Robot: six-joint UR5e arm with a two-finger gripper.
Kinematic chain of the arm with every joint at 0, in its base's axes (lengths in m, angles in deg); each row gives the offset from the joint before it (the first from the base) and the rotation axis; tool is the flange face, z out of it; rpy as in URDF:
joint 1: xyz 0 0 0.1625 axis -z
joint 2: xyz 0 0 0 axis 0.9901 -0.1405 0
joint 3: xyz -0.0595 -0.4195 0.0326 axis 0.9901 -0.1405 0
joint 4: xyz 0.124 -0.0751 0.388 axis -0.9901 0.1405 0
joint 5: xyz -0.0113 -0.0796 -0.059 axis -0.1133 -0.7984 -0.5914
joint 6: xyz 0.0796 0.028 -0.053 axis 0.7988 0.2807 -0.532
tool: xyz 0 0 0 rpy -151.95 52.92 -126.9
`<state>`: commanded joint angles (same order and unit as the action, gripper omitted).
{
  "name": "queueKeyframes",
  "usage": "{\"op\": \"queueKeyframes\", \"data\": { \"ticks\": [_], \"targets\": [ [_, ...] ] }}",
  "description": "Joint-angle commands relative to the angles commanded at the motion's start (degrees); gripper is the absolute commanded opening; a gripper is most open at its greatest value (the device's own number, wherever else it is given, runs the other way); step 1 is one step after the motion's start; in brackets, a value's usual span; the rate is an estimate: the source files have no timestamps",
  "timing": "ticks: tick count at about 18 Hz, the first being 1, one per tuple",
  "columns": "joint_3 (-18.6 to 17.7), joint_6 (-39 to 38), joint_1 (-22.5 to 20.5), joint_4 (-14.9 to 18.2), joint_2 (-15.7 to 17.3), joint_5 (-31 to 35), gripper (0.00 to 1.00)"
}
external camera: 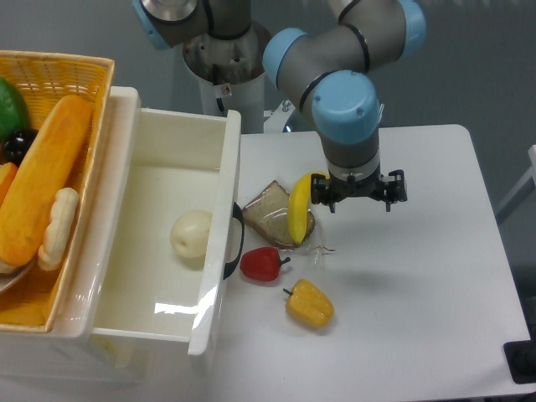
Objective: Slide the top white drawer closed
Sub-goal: 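Move the gripper down and toward the open white drawer's front face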
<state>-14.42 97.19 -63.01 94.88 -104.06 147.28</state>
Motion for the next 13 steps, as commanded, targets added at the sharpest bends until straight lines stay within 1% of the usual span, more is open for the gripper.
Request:
{"op": "queueKeyframes", "data": {
  "ticks": [1, 3, 4, 6, 9, 13],
  "targets": [
    [0.17, -3.41, 0.0, -0.09, -0.26, -0.44, 1.0],
    [0.96, -13.85, 0.35, -0.35, -1.32, -2.19, 1.0],
    [1.58, -16.6, 0.44, -0.35, -2.02, -4.2, 1.0],
    [2.19, -17.59, 0.53, -0.35, -3.25, -7.98, 1.0],
    [2.64, -17.59, 0.7, -0.35, -3.6, -11.68, 1.0],
    [2.46, -17.24, 1.41, -0.35, -3.69, -14.67, 1.0]
  ]
}}
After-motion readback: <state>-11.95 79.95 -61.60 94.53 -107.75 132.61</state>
